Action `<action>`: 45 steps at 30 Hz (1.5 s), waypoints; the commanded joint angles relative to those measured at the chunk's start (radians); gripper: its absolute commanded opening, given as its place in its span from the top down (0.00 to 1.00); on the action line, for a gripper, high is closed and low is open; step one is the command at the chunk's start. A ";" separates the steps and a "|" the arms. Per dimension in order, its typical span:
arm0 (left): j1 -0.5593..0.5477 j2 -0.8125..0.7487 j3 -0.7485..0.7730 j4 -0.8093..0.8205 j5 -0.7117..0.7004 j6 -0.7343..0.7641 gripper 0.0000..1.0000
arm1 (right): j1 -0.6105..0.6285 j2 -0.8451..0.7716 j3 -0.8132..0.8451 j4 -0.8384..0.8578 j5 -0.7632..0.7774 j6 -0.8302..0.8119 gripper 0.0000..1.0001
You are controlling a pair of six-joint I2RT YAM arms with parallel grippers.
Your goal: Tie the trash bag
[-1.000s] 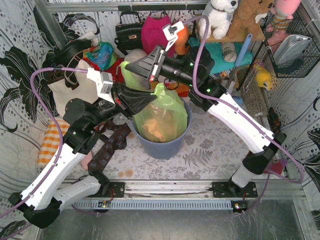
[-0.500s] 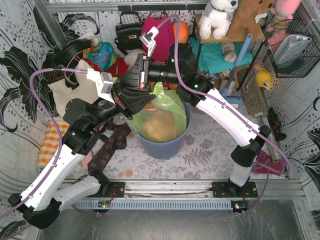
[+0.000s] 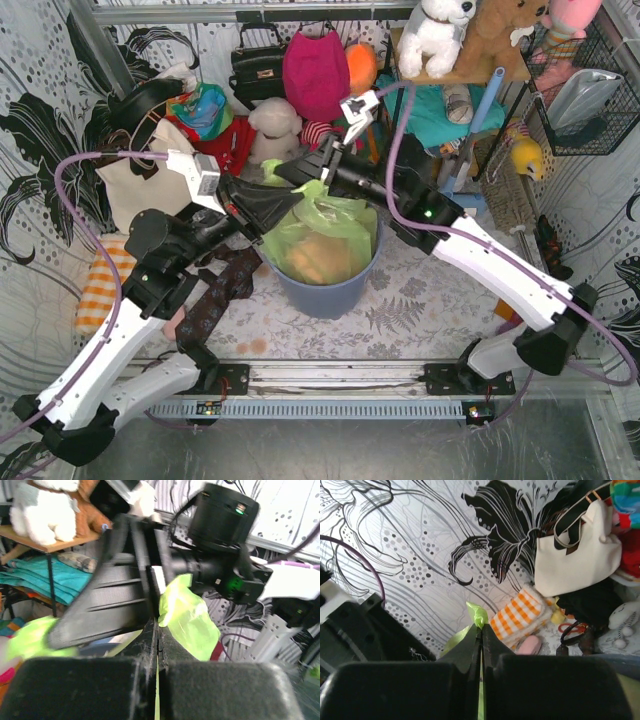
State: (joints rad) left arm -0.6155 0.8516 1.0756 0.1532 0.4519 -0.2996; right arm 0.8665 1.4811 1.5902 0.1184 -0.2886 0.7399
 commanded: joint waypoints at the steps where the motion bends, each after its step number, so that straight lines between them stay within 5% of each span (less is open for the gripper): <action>1: 0.012 -0.034 -0.021 0.069 -0.081 0.010 1.00 | 0.006 -0.126 -0.144 0.245 0.143 -0.006 1.00; 27: 0.011 -0.115 -0.086 0.181 -0.231 -0.012 1.00 | 0.006 -0.341 -0.472 0.544 0.261 -0.114 1.00; 45: 0.012 -0.092 -0.063 0.107 -0.299 -0.001 1.00 | 0.006 -0.415 -0.605 0.734 0.013 -0.336 1.00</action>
State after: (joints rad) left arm -0.6075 0.7635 0.9813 0.2646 0.1978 -0.3088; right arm 0.8696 1.1069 1.0035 0.7834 -0.1886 0.4877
